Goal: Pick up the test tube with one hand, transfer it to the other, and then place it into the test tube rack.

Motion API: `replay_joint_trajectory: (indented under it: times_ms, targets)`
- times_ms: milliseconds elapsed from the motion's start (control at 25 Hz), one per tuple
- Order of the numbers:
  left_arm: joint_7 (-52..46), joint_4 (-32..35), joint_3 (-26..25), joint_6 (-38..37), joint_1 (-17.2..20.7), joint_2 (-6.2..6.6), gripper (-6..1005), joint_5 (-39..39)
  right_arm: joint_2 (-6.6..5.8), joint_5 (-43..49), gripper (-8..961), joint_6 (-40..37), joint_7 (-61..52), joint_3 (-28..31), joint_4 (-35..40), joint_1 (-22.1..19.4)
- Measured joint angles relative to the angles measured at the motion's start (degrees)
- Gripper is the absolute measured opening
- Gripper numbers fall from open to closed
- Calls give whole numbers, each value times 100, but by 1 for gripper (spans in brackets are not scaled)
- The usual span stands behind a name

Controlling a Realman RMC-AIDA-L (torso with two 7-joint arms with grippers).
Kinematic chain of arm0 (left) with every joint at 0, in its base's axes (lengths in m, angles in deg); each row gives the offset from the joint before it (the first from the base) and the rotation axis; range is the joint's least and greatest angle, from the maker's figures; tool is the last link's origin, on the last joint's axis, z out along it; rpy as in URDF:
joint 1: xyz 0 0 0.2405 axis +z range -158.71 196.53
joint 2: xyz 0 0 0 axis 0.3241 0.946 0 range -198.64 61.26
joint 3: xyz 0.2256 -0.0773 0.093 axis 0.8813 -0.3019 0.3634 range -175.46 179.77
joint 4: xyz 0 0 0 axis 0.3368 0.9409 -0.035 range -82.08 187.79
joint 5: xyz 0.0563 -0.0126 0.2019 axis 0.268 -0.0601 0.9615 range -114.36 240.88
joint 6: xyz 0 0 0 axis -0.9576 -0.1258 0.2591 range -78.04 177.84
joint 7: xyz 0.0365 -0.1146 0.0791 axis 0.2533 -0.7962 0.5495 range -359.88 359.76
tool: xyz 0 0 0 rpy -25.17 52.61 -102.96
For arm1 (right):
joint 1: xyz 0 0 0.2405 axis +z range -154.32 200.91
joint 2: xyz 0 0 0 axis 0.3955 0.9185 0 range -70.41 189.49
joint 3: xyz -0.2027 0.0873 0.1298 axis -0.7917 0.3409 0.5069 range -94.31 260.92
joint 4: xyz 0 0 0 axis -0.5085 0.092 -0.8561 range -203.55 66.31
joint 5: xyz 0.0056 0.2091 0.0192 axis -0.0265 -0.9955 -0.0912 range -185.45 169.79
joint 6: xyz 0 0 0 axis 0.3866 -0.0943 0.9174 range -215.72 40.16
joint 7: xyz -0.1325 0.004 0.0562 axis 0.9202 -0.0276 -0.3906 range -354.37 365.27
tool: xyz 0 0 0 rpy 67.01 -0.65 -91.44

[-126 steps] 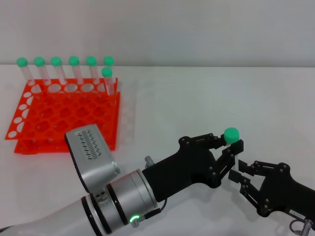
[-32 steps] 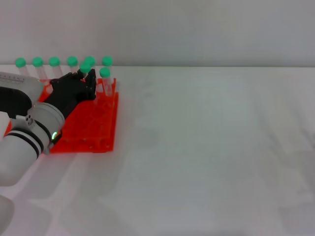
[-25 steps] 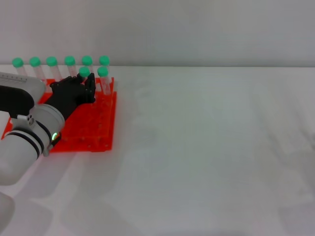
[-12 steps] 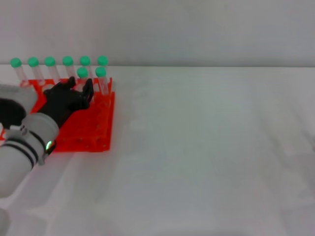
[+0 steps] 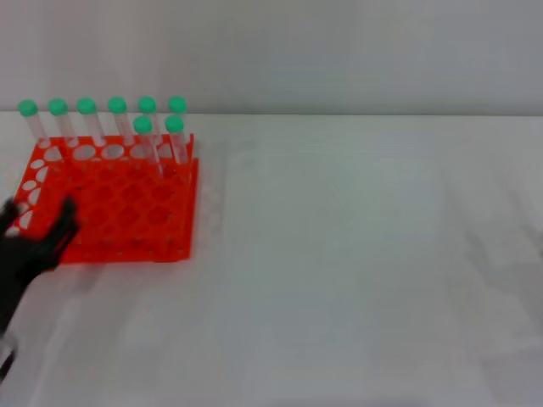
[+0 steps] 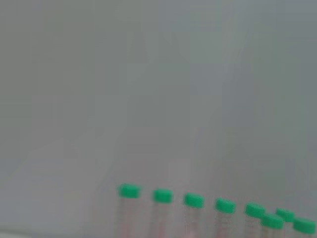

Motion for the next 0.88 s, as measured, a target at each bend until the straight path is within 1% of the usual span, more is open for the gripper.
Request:
replay_joint_trajectory:
  times_ms: [80,120,200,280,360,880]
  targets:
    - [-134,198,1,645,349,-19,787,-12,-1,-2,875,-14,0,5,0,-16]
    - [-201,318,2,902,464,-27,808,-13,-1,-3,875,-17,0,6,0,-25]
    - [-433,570,-1,1378,651,-34,851,-13,-3,-4,875,-50,0,-8,-5,-41]
    - [-691,764,-32,1720,749,-31,893,-15,-3,-3,875,-140,0,-33,-14,-42]
    - [-788,883,-58,1884,769,-27,890,-43,-3,-3,875,-228,0,-38,-15,-42]
    - [-811,1029,-9,1911,787,-41,884,-30,-3,-6,875,-244,0,13,-126,-108]
